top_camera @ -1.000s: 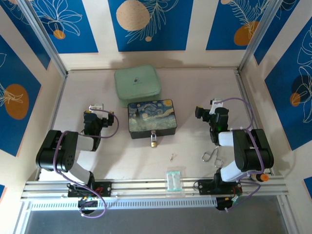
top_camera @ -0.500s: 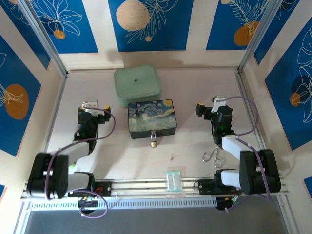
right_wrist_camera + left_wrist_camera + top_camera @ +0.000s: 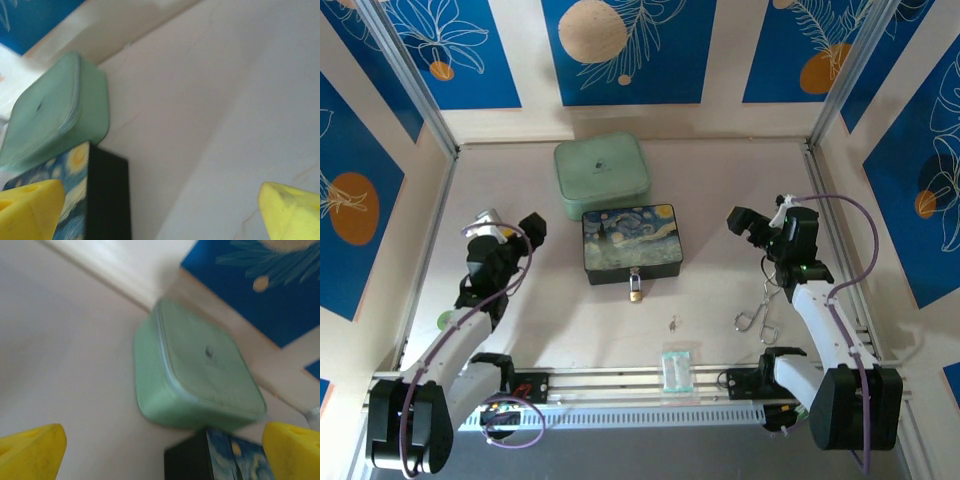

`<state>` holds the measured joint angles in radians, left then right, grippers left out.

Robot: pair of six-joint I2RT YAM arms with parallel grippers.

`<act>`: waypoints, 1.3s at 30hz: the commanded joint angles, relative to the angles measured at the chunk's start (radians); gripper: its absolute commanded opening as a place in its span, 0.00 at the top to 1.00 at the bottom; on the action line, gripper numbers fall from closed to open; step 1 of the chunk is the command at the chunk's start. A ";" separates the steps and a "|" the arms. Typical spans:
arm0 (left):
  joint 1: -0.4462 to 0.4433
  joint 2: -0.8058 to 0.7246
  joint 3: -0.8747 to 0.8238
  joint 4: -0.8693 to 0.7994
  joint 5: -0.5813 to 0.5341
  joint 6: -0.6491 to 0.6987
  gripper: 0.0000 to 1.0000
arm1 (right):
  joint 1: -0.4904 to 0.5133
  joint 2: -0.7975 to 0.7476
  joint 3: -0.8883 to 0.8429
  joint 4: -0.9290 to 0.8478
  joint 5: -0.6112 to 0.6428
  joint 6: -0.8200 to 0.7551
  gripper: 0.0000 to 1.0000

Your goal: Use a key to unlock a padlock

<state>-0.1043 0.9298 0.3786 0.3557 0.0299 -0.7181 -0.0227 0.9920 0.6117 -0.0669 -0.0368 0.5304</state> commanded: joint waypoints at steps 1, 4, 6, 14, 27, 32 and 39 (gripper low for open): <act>-0.041 0.005 0.062 -0.189 0.146 -0.089 0.00 | 0.032 0.014 0.050 -0.233 -0.133 0.035 0.01; -0.152 0.005 0.128 -0.370 0.118 -0.035 0.00 | 0.103 0.026 0.057 -0.331 -0.139 0.028 0.03; -0.264 0.014 0.173 -0.477 0.043 -0.010 0.00 | 0.173 0.028 0.056 -0.379 -0.124 0.033 0.03; -0.592 0.034 0.224 -0.554 -0.076 -0.100 0.00 | 0.553 0.025 0.023 -0.482 0.085 0.154 0.12; -0.879 0.178 0.248 -0.446 -0.206 -0.248 0.05 | 0.925 0.181 -0.013 -0.423 0.272 0.370 0.38; -0.912 0.242 0.280 -0.462 -0.224 -0.255 0.06 | 0.972 0.289 0.024 -0.424 0.286 0.379 0.61; -0.918 0.251 0.267 -0.440 -0.235 -0.272 0.06 | 1.009 0.364 0.051 -0.452 0.329 0.394 0.61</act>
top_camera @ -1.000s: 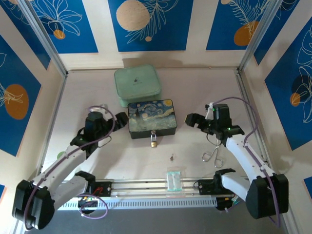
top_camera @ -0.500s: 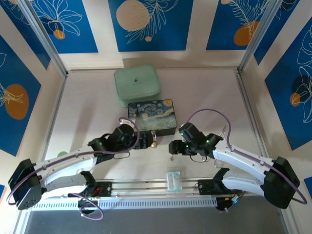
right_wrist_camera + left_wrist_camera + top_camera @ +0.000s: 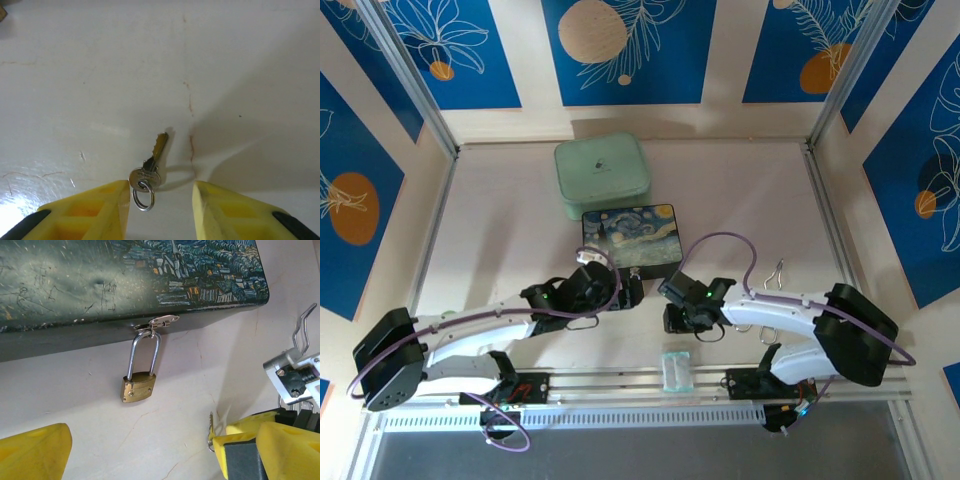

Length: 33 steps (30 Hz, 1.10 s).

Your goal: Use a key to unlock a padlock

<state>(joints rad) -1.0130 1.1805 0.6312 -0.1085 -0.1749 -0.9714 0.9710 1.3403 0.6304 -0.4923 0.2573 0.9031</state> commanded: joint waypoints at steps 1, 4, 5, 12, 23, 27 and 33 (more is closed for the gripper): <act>-0.009 0.001 0.011 0.028 -0.032 -0.021 0.06 | 0.018 0.019 0.034 -0.022 0.033 0.021 0.61; -0.009 0.008 0.008 0.036 -0.032 -0.020 0.06 | 0.022 0.038 0.046 -0.023 0.033 0.019 0.61; -0.008 0.011 0.010 0.032 -0.032 -0.020 0.06 | 0.024 0.047 0.053 -0.033 0.035 0.020 0.62; -0.009 0.012 0.019 -0.001 -0.059 -0.006 0.06 | 0.035 0.065 0.058 -0.113 0.056 0.018 0.68; -0.008 -0.014 -0.017 0.024 -0.092 -0.030 0.06 | 0.028 -0.019 0.034 -0.128 0.040 -0.003 0.67; -0.009 -0.012 -0.015 0.023 -0.090 -0.028 0.06 | 0.009 -0.040 0.036 -0.091 0.003 0.006 0.66; -0.009 -0.012 -0.018 0.024 -0.095 -0.029 0.06 | 0.000 0.022 0.034 -0.063 -0.010 0.011 0.66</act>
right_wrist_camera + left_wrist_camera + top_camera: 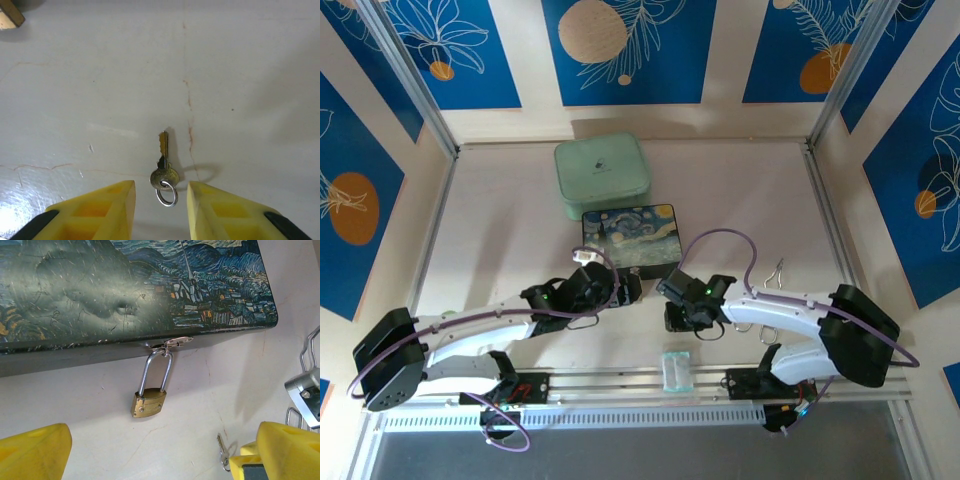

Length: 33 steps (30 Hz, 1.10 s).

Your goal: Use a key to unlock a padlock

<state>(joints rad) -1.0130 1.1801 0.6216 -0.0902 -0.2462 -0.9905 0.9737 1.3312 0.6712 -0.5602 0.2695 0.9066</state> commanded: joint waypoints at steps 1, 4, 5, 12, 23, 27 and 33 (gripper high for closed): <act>-0.009 -0.009 -0.009 0.007 -0.022 -0.011 0.05 | -0.001 0.045 -0.007 0.005 -0.020 0.006 0.66; -0.009 -0.004 -0.013 0.015 -0.015 -0.017 0.06 | 0.010 0.071 -0.010 0.008 -0.014 0.004 0.68; -0.009 -0.003 -0.015 0.018 -0.015 -0.020 0.06 | 0.014 0.078 -0.011 0.003 -0.008 0.007 0.68; -0.009 0.016 -0.017 0.034 -0.011 -0.028 0.06 | 0.055 0.119 -0.007 -0.039 0.023 0.012 0.73; -0.008 0.042 -0.041 0.095 0.010 -0.069 0.06 | 0.073 0.101 -0.044 -0.030 0.022 0.016 0.88; -0.009 0.046 -0.041 0.101 0.012 -0.068 0.06 | 0.058 0.087 -0.047 -0.036 0.021 -0.008 0.91; -0.010 0.066 -0.045 0.145 0.049 -0.078 0.06 | 0.025 0.028 -0.049 -0.020 -0.005 -0.064 0.97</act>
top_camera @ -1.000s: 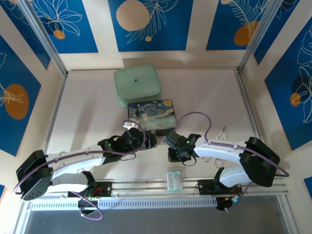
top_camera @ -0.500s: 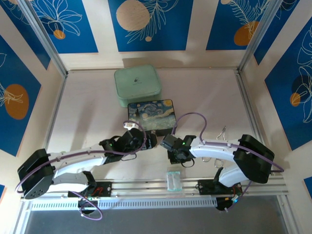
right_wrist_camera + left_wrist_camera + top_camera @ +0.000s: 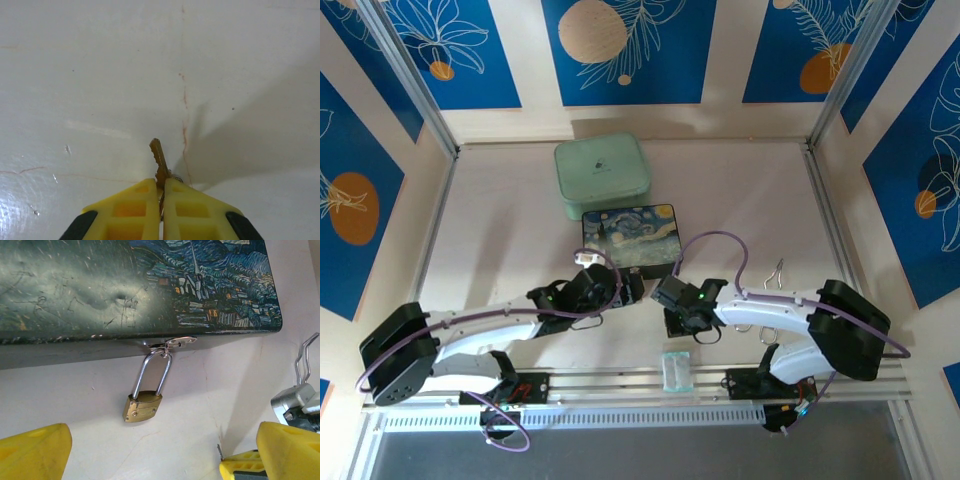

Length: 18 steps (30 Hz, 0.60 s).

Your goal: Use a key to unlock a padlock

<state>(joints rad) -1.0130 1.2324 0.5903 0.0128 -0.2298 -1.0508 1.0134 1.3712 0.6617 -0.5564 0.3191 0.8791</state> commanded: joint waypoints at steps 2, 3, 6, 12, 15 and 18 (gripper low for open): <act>-0.010 0.039 -0.014 0.078 0.074 -0.034 0.07 | -0.032 -0.039 -0.049 0.011 -0.088 -0.068 0.97; -0.010 0.053 -0.015 0.091 0.088 -0.054 0.07 | -0.038 -0.050 -0.055 0.023 -0.099 -0.077 0.97; -0.011 0.089 -0.031 0.157 0.126 -0.177 0.08 | -0.068 -0.076 -0.065 0.050 -0.139 -0.101 0.98; -0.046 0.104 -0.152 0.465 0.112 -0.490 0.13 | -0.094 -0.147 -0.045 0.047 -0.175 -0.130 0.98; -0.063 0.127 -0.168 0.540 0.105 -0.569 0.13 | -0.108 -0.172 -0.033 0.051 -0.196 -0.142 0.98; -0.082 0.162 -0.165 0.553 0.130 -0.687 0.13 | -0.110 -0.192 -0.011 0.038 -0.197 -0.153 0.98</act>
<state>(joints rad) -1.0733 1.3682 0.4309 0.4629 -0.1223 -1.5738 0.9081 1.2034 0.6125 -0.5095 0.1600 0.7540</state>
